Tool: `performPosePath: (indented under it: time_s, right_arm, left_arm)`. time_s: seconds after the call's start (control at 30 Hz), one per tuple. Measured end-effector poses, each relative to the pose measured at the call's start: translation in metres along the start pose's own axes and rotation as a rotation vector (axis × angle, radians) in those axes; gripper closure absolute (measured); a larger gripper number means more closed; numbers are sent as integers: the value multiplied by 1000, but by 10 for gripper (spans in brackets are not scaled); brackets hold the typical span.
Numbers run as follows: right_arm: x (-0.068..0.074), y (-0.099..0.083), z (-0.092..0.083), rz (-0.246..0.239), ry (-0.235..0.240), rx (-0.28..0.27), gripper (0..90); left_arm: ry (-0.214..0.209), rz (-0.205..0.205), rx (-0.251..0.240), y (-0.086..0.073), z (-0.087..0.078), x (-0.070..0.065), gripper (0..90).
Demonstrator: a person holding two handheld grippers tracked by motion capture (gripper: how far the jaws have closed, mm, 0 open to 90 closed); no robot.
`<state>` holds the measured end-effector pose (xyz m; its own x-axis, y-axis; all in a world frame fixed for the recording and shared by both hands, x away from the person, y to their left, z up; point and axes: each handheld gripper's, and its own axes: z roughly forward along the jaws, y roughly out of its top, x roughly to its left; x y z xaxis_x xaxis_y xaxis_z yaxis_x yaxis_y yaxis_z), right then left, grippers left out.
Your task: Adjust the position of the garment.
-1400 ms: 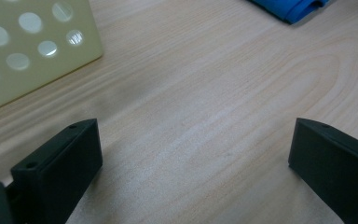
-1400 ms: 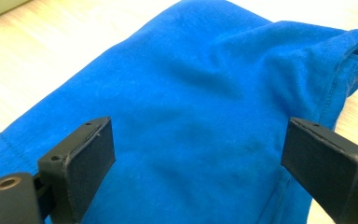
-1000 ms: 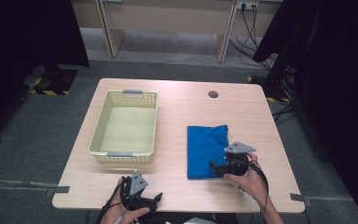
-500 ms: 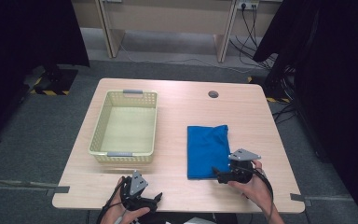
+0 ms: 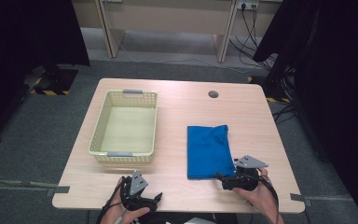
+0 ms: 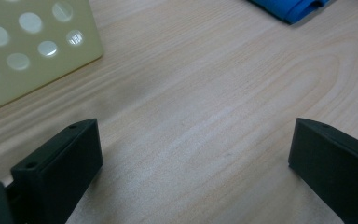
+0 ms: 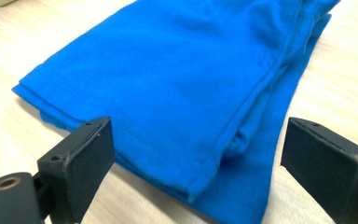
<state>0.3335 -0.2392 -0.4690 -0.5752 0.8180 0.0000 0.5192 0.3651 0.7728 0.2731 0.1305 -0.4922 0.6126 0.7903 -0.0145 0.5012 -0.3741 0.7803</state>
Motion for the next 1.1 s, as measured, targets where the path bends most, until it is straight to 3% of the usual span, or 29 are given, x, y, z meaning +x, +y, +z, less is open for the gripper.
performPosePath:
  time_s: [0.33, 1.1]
  right_arm:
    - [-1, -12, -14, 33, 1, -17, 94]
    - [4, -36, -32, 45, -2, -32, 92]
  left_arm:
    - [0, 0, 1, 0, 0, 0, 16]
    - [1, -3, 3, 1, 0, 0, 16]
